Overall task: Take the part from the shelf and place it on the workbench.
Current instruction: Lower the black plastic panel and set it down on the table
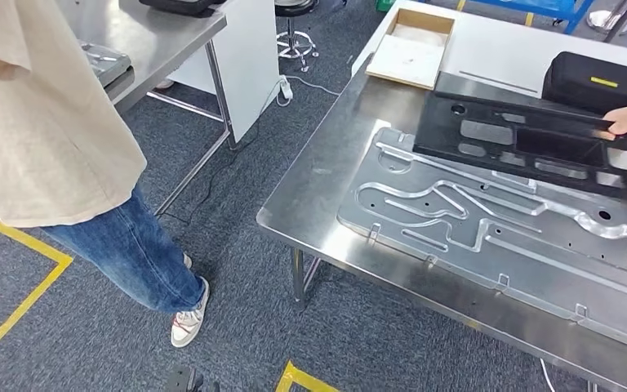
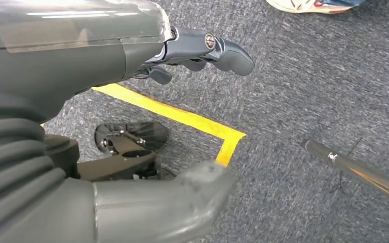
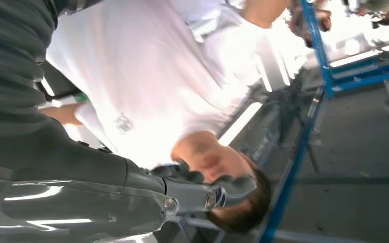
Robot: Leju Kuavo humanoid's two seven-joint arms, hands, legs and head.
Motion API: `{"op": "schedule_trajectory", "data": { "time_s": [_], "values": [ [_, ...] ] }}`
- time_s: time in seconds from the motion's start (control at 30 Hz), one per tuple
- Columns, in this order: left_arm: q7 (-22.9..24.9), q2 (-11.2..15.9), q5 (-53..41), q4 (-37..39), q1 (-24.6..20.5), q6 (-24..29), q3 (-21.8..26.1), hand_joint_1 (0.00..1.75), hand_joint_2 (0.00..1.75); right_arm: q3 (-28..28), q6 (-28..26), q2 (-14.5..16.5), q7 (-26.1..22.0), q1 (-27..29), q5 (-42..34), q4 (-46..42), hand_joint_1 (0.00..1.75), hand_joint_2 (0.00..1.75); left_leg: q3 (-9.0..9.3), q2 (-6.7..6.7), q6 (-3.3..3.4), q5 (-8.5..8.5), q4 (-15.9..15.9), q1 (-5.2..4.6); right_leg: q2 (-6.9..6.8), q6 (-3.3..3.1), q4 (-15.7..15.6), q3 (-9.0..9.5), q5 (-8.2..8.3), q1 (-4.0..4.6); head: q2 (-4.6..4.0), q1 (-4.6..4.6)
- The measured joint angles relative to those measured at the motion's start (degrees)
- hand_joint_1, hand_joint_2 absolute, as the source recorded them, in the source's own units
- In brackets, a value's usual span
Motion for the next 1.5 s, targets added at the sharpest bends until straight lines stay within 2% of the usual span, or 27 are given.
{"op": "schedule_trajectory", "data": {
  "time_s": [0.07,0.13,0.23,0.27,0.3,0.33,0.4,0.47,0.53,0.63,0.67,0.73,0.77,0.8,0.83,0.87,0.93,1.0,1.03,1.13,1.2,1.27,1.3,1.33,1.37,1.43,1.5],
  "values": [
    [0.01,0.01,0.01,0.00,0.00,-0.01,0.00,0.00,1.75,0.03,-0.01,-0.01,-0.01,-0.15,0.04,0.00,0.00,1.75,-0.11,-0.01,-0.45,-0.15,0.10,-0.12,0.01,-0.55,-0.12,-0.11,0.19,-0.08,0.00,0.00],
    [0.01,0.02,0.03,0.00,-0.03,0.00,-0.01,0.00,1.75,0.03,-0.03,-0.01,-0.05,-0.42,0.09,0.01,0.00,1.75,-0.86,-0.06,-1.08,-1.63,2.01,-0.12,-0.09,-1.21,-0.38,0.00,0.32,-0.46,0.00,-0.03],
    [0.00,0.03,0.05,0.00,-0.08,0.03,-0.02,0.00,1.75,0.09,-0.04,-0.01,-0.12,-0.81,0.18,0.01,0.00,1.75,-5.86,-0.11,-1.83,-7.00,12.81,0.33,-0.23,-1.72,-0.41,-0.10,0.36,-0.57,0.00,-0.07],
    [0.01,0.03,0.06,0.00,-0.04,0.05,-0.02,0.00,1.75,0.14,-0.04,-0.01,-0.14,-0.90,0.20,0.01,0.00,1.75,-7.48,-0.11,-1.94,-8.02,16.10,0.47,-0.24,-1.73,-0.34,-0.16,0.35,-0.56,0.00,-0.06],
    [0.01,0.03,0.08,0.00,0.02,0.07,-0.02,0.00,1.75,0.19,-0.03,-0.01,-0.14,-0.99,0.21,0.01,0.00,1.75,-8.12,-0.11,-1.97,-7.85,17.28,0.56,-0.24,-1.73,-0.28,-0.18,0.34,-0.55,0.00,-0.07],
    [0.02,0.03,0.10,0.00,0.05,0.09,-0.02,0.00,1.75,0.24,-0.03,-0.01,-0.14,-1.08,0.21,0.01,0.00,1.75,-7.61,-0.11,-1.90,-6.57,16.06,0.61,-0.22,-1.71,-0.23,-0.17,0.33,-0.54,0.00,-0.07],
    [0.02,0.03,0.13,0.00,0.01,0.14,-0.02,0.00,1.75,0.30,-0.03,-0.01,-0.14,-1.33,0.22,0.01,0.00,1.75,-3.99,-0.13,-1.43,-2.51,8.26,0.60,-0.18,-1.61,-0.21,-0.04,0.29,-0.52,0.00,-0.06],
    [0.03,0.07,0.17,0.00,-0.11,0.17,-0.01,0.00,0.87,0.32,-0.05,-0.01,-0.14,-1.52,0.22,0.02,0.00,1.75,-0.97,-0.13,-0.93,-0.31,1.75,0.41,-0.12,-1.15,-0.18,-0.03,0.29,-0.31,0.00,-0.06],
    [0.19,0.09,0.26,0.00,-0.14,0.26,0.00,0.00,0.00,0.34,-0.25,-0.01,-0.21,-1.42,0.16,0.01,0.00,1.75,-0.37,-0.12,-0.61,-0.08,0.29,0.18,-0.10,-0.38,-0.37,-0.06,0.48,-0.25,0.00,-0.05],
    [1.10,0.09,0.62,0.00,-0.07,0.86,0.00,0.00,0.00,-0.03,-1.22,0.10,-1.04,0.04,-1.49,-0.90,0.00,1.75,-0.08,-0.10,0.35,0.77,-0.71,0.37,-0.10,0.57,0.48,-0.41,-0.41,-0.51,0.00,-0.02],
    [1.47,0.09,0.76,0.00,-0.01,1.04,0.00,0.00,0.00,-0.31,-1.57,0.24,-1.40,0.77,-2.30,-1.51,0.00,1.75,-0.01,-0.08,0.62,1.02,-1.04,0.48,-0.09,0.74,2.63,-1.36,-1.88,-0.52,0.00,-0.01],
    [1.93,0.09,0.87,0.00,0.18,1.18,0.01,0.00,0.00,-0.81,-1.95,0.71,-1.85,2.09,-3.30,-2.57,0.00,1.75,-0.10,-0.05,0.80,1.13,-1.12,0.42,-0.07,0.98,9.81,-4.71,-5.73,-0.48,0.00,-0.02],
    [2.02,0.09,0.87,0.00,0.28,1.19,0.01,0.00,0.00,-0.92,-2.01,1.00,-1.94,2.69,-3.50,-2.91,0.00,1.75,-0.13,-0.04,0.81,1.11,-1.09,0.35,-0.07,1.09,13.23,-6.36,-6.99,-0.45,0.00,-0.03],
    [2.09,0.10,0.87,0.00,0.36,1.21,0.02,0.00,0.00,-1.00,-2.02,1.31,-1.99,3.23,-3.64,-3.19,0.00,1.75,-0.13,-0.03,0.83,1.09,-1.06,0.28,-0.07,1.13,14.99,-7.25,-7.16,-0.45,0.00,-0.03],
    [2.28,0.10,0.87,0.00,0.41,1.30,0.02,0.00,0.00,-1.07,-2.03,1.59,-2.14,3.73,-3.83,-3.48,0.00,1.75,-0.11,-0.03,0.82,1.04,-1.01,0.24,-0.08,1.10,14.49,-7.02,-6.17,-0.46,0.00,-0.03],
    [2.62,0.10,0.88,0.00,0.43,1.48,0.02,0.00,0.00,-1.21,-2.04,1.85,-2.36,4.27,-4.06,-3.95,0.00,1.75,-0.05,-0.03,0.79,0.96,-0.92,0.21,-0.10,1.01,11.63,-5.58,-4.27,-0.45,0.00,-0.02],
    [3.76,0.10,0.95,0.00,0.47,1.98,0.02,0.00,0.00,-1.66,-2.11,2.57,-3.10,5.71,-4.60,-5.53,0.00,1.75,0.02,-0.10,0.52,0.65,-0.60,0.10,-0.16,0.58,3.44,-1.45,-0.88,-0.25,0.00,-0.02],
    [4.87,0.14,1.21,0.00,0.58,2.37,0.08,0.00,0.00,-2.04,-2.30,3.87,-3.88,7.71,-5.01,-7.68,0.00,1.75,0.00,-0.22,0.09,0.40,-0.34,-0.03,-0.13,-0.04,-0.52,0.52,0.06,0.13,0.00,-0.02],
    [5.32,0.17,1.43,0.00,0.67,2.46,0.15,0.00,0.00,-2.11,-2.39,4.75,-4.19,8.63,-5.20,-8.64,0.00,1.75,0.01,-0.26,-0.13,0.34,-0.33,-0.09,-0.07,-0.32,-0.53,0.53,0.03,0.31,0.00,-0.03],
    [6.61,0.30,2.02,0.00,0.81,2.49,0.59,0.00,0.00,-2.24,-2.62,7.26,-5.17,10.59,-6.15,-11.01,0.00,1.75,-0.26,-0.25,-1.04,-0.81,0.84,-0.14,0.01,-1.31,-0.82,0.65,0.20,-0.19,0.00,-0.04],
    [7.36,0.38,2.12,0.00,0.79,2.26,0.88,0.00,0.00,-2.26,-2.85,8.55,-5.82,11.29,-6.63,-12.08,0.00,1.75,-2.59,-0.23,-1.71,-4.09,6.18,0.09,-0.04,-1.83,-0.98,0.70,0.28,-0.42,0.00,-0.07],
    [8.09,0.45,2.15,0.00,0.85,1.87,1.08,0.00,0.00,-2.26,-3.03,9.77,-6.38,11.78,-7.01,-12.80,0.00,1.75,-6.31,-0.21,-2.11,-7.69,14.25,0.41,-0.06,-2.00,-0.92,0.61,0.27,-0.43,0.00,-0.08],
    [8.43,0.49,2.16,0.00,0.90,1.70,1.14,0.00,0.00,-2.27,-3.06,10.32,-6.55,11.94,-7.15,-13.03,0.00,1.75,-7.41,-0.20,-2.22,-8.22,16.63,0.54,-0.05,-1.99,-0.85,0.59,0.28,-0.43,0.00,-0.08],
    [8.75,0.53,2.17,0.00,0.94,1.55,1.21,0.00,0.00,-2.27,-3.07,10.83,-6.67,12.04,-7.23,-13.24,0.00,1.75,-7.42,-0.20,-2.25,-7.61,16.75,0.63,-0.03,-1.98,-0.75,0.58,0.28,-0.44,0.00,-0.08],
    [9.02,0.57,2.19,0.00,0.93,1.44,1.27,0.00,0.00,-2.29,-3.07,11.25,-6.74,12.11,-7.25,-13.45,0.00,1.75,-6.25,-0.20,-2.18,-6.00,14.42,0.68,-0.01,-1.97,-0.63,0.59,0.28,-0.44,0.00,-0.08],
    [9.47,0.66,2.25,0.00,0.76,1.26,1.39,0.00,0.00,-2.34,-3.07,11.88,-6.87,12.13,-7.26,-13.88,0.00,1.75,-2.16,-0.23,-1.82,-2.28,6.18,0.66,0.05,-1.83,-0.35,0.56,0.24,-0.35,0.00,-0.08],
    [9.78,0.72,2.39,0.00,0.52,1.10,1.47,0.00,0.00,-2.38,-3.08,12.20,-6.98,12.08,-7.27,-14.18,0.00,1.75,0.25,-0.25,-1.35,-0.56,1.05,0.52,0.10,-1.31,-0.16,0.35,0.34,-0.11,0.00,-0.05]
  ]
}}
